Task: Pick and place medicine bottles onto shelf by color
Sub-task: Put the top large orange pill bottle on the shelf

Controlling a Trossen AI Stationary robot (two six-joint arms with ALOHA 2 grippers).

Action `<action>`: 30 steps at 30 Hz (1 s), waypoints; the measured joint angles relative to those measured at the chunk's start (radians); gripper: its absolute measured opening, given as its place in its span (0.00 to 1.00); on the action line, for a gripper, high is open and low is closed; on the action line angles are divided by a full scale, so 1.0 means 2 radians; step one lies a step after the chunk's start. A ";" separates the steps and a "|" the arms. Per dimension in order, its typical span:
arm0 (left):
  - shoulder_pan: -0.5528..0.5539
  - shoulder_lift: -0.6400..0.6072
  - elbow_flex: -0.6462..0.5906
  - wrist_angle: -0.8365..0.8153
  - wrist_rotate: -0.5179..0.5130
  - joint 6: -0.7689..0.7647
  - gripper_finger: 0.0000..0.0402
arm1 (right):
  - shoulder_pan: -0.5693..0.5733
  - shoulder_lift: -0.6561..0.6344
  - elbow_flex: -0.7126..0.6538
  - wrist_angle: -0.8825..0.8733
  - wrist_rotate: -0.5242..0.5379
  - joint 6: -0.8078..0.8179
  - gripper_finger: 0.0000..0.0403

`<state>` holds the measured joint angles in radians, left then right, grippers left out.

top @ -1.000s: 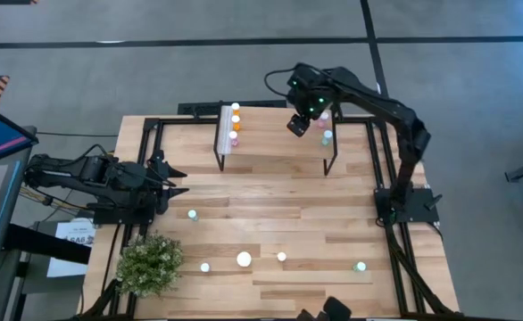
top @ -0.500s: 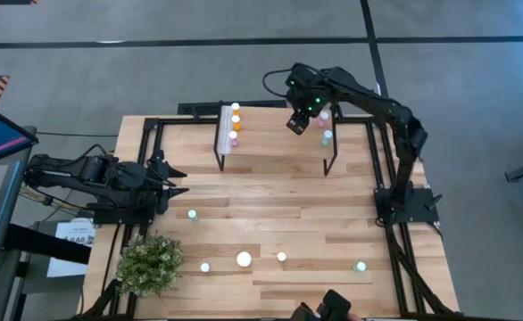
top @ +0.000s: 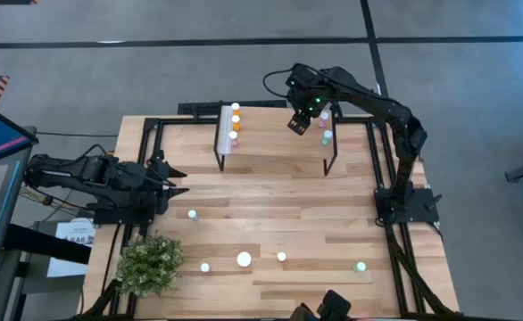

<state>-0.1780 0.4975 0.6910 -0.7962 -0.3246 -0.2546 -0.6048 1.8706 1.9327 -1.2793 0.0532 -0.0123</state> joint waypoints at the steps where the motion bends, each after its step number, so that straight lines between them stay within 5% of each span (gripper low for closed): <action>1: 0.000 0.000 0.000 0.000 0.000 0.000 0.51 | 0.000 0.000 0.000 0.000 0.000 -0.001 0.57; 30: 0.000 0.000 0.000 0.000 0.000 0.000 0.51 | 0.001 0.000 -0.024 0.014 -0.015 -0.029 0.59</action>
<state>-0.1780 0.4974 0.6910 -0.7963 -0.3244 -0.2548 -0.6028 1.8702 1.8843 -1.2516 0.0241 -0.0704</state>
